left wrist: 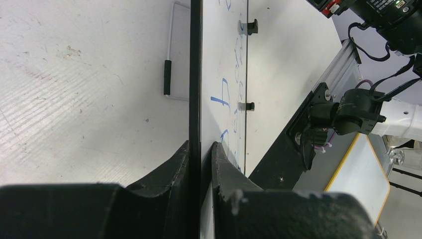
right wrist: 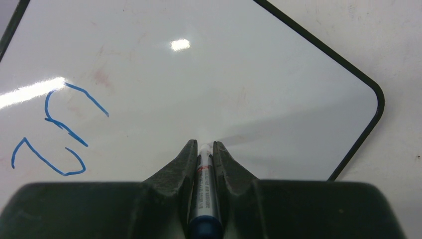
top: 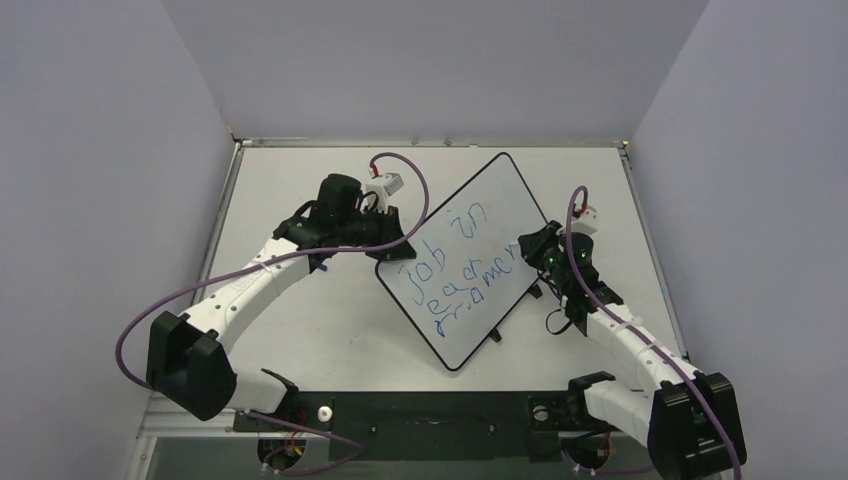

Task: Write a sentence on the whiteboard

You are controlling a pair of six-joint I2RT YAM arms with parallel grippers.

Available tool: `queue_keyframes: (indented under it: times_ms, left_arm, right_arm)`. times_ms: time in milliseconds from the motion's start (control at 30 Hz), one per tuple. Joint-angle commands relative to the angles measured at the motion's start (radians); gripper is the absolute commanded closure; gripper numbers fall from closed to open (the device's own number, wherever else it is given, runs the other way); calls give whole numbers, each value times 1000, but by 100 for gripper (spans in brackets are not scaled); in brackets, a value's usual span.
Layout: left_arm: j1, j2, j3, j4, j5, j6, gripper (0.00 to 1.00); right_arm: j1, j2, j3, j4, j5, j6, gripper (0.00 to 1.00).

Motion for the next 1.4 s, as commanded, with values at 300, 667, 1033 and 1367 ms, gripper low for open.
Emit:
queue_keyframes:
  times_ms: [300,667,1033,1367]
  left_arm:
    - [-8,-7,-15,-44,-106,107,100]
    - [-8,-11,-17,-43,-106,107,100]
    - [-8,-9,-14,-43,-105,107,100]
    - [-8,-11,-11,-45,-105,106,100]
  right_arm:
    - [-11,37,53,-17,31,-12,100]
    - [-17,28,11,-57,78,-16,100]
    - [-19,-52,-59,-123,80,-33,100]
    - [-18,-188,-1,-183,79,-68,100]
